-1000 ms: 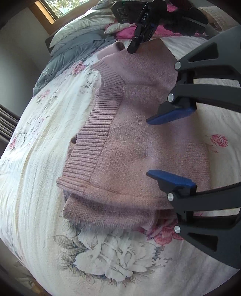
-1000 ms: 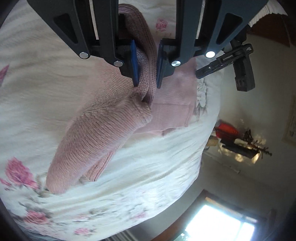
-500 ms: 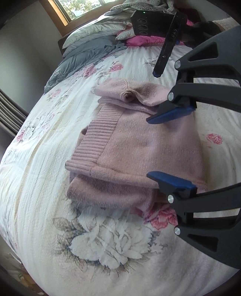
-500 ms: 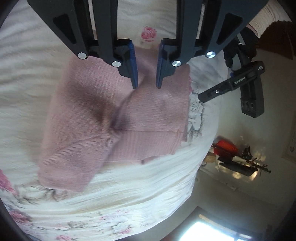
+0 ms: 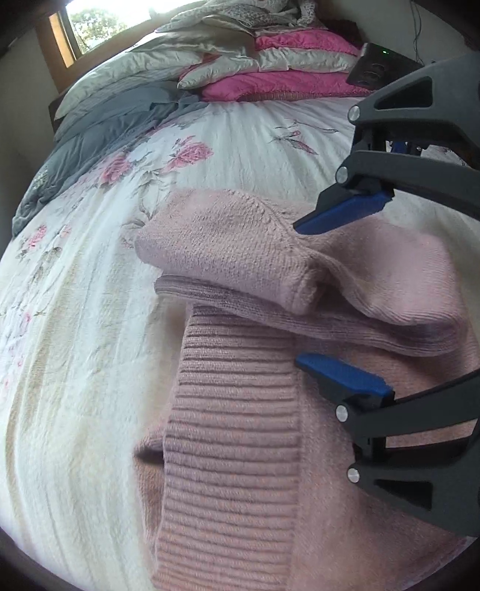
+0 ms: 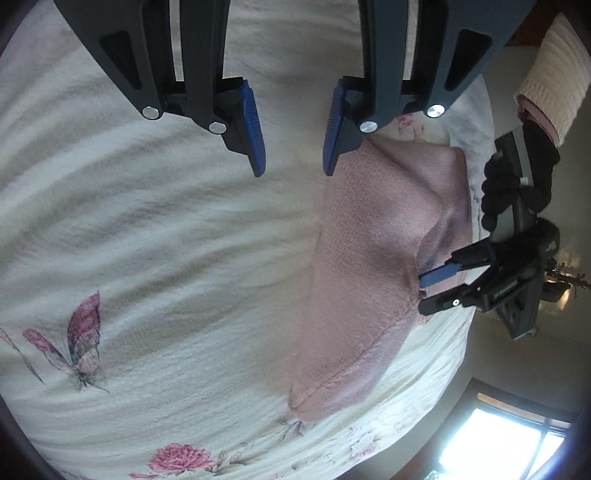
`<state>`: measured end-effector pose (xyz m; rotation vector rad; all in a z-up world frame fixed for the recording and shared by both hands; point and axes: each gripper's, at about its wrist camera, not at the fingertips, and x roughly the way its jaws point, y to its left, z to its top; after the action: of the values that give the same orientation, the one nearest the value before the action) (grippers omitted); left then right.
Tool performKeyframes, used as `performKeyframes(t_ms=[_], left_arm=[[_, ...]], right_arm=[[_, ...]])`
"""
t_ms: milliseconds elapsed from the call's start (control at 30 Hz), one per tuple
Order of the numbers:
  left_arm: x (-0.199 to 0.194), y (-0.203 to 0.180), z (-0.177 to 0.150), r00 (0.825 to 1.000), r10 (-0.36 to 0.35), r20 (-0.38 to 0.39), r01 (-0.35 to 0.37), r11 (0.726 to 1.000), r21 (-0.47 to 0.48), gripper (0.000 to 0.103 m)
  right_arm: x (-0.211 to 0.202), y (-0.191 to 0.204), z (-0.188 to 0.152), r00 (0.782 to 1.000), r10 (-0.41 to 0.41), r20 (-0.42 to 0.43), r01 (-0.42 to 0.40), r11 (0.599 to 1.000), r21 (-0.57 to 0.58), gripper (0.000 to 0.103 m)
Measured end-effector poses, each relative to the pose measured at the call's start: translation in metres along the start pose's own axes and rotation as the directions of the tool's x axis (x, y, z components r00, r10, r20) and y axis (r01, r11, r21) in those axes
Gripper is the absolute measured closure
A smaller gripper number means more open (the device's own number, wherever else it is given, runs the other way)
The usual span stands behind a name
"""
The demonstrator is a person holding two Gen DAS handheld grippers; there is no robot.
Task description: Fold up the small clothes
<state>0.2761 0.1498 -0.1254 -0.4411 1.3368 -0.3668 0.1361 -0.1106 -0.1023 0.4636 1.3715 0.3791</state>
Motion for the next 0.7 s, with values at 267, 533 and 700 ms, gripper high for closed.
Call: performKeyframes(t_ms=[267,533,700], left_arm=[[0.021,-0.003,0.006,1.000,-0.010,-0.016,0.010,1.000,-0.027,0.030],[0.011,-0.023,-0.005,0.998,-0.047,0.037,0.047,0.999,0.014,0.078],[-0.021,-0.028,-0.020,0.988,-0.090,0.126,0.088,0.996,0.018,0.082]], right_arm=[[-0.007,-0.011,-0.004,1.000,-0.011,0.012,0.012,1.000,-0.016,0.067],[-0.003,-0.018,-0.004,1.000,-0.003,0.008,0.003,1.000,0.008,0.065],[-0.003,-0.014,-0.004,1.000,-0.002,0.006,0.002,1.000,0.000,0.063]])
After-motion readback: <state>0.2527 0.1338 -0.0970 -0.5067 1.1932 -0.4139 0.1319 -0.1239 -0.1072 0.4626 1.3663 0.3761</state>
